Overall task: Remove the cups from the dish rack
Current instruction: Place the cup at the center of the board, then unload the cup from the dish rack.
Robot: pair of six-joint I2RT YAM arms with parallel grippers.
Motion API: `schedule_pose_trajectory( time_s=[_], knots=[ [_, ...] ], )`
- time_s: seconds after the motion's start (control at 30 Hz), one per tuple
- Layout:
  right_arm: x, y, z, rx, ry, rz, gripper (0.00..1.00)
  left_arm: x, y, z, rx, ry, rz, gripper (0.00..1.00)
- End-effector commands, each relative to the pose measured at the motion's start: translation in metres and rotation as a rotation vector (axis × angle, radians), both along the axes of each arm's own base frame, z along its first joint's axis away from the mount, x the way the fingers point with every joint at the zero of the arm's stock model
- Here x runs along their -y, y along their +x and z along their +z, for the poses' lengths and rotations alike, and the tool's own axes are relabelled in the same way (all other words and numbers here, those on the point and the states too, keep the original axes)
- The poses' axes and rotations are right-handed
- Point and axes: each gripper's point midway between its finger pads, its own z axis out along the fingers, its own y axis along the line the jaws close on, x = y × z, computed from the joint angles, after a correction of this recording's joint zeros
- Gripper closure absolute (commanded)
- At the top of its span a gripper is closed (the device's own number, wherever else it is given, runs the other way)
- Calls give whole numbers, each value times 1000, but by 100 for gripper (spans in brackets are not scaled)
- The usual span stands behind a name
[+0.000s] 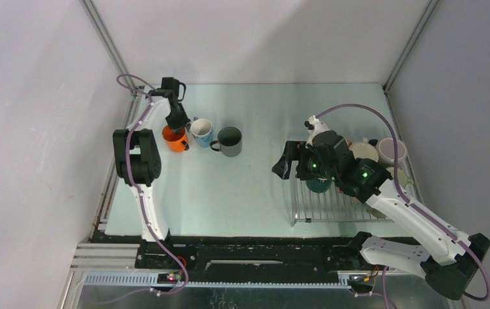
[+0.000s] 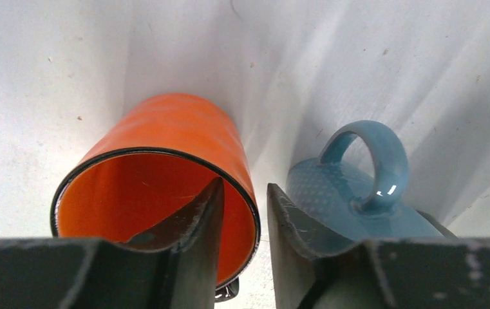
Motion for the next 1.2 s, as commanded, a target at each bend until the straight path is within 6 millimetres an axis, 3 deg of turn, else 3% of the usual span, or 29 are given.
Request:
schedule_pose_trajectory(
  time_s=[0.0, 0.23, 0.43, 0.57, 0.67, 0.8, 1.03, 1.17],
  knots=[
    [1, -5, 6, 23, 5, 9, 4, 1, 21, 42, 103, 26, -33, 60],
    [4, -4, 3, 16, -6, -6, 2, -1, 25, 86, 187, 59, -52, 36],
    [19, 0, -5, -20, -38, -91, 1, -3, 19, 144, 316, 80, -50, 19],
    [40, 4, -14, -40, -97, -190, 0, 8, 6, 184, 408, 83, -77, 9],
    [61, 6, -22, -64, -149, -285, 0, 25, -10, 211, 483, 67, -114, 1],
    [88, 8, -34, -97, -220, -406, 0, 59, -41, 232, 561, 23, -203, 0],
    [109, 10, -50, -140, -304, -531, 0, 123, -110, 245, 657, -90, -390, 0],
    [118, 12, -58, -150, -358, -579, 0, 154, -146, 238, 670, -151, -495, 0]
  ],
)
